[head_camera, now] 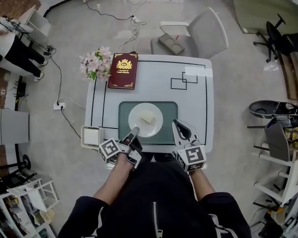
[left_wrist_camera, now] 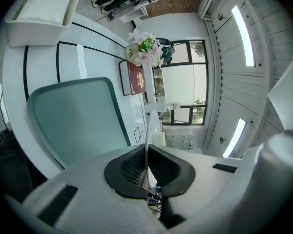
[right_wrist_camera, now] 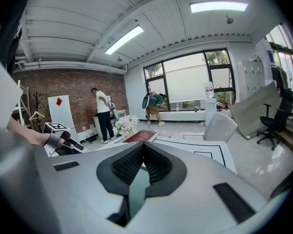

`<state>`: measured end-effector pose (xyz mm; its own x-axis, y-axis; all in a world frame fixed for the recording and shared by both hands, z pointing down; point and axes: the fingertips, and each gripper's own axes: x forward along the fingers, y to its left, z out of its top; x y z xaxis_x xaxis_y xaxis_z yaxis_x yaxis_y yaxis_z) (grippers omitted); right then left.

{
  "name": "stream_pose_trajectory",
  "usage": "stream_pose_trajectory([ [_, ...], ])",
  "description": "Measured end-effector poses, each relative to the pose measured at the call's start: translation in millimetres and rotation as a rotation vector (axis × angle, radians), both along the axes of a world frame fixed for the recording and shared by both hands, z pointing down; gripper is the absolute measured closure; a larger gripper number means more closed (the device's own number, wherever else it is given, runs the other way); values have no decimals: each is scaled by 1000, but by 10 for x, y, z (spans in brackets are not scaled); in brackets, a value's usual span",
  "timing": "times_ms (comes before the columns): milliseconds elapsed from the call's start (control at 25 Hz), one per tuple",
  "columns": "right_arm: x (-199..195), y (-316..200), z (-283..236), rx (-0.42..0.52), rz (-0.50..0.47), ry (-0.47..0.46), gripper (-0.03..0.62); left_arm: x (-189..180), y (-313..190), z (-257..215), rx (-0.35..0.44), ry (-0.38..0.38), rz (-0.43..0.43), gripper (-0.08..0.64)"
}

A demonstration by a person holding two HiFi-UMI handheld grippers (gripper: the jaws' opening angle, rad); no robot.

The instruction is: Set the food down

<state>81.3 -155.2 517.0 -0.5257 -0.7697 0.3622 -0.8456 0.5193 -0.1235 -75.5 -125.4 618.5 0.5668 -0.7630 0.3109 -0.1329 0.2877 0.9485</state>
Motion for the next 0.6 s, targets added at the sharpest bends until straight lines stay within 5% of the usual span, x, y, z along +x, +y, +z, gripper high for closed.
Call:
stream_pose_trajectory([
  [600, 33, 17, -3, -2, 51, 18, 584, -31, -24, 264, -31, -52, 68, 548],
])
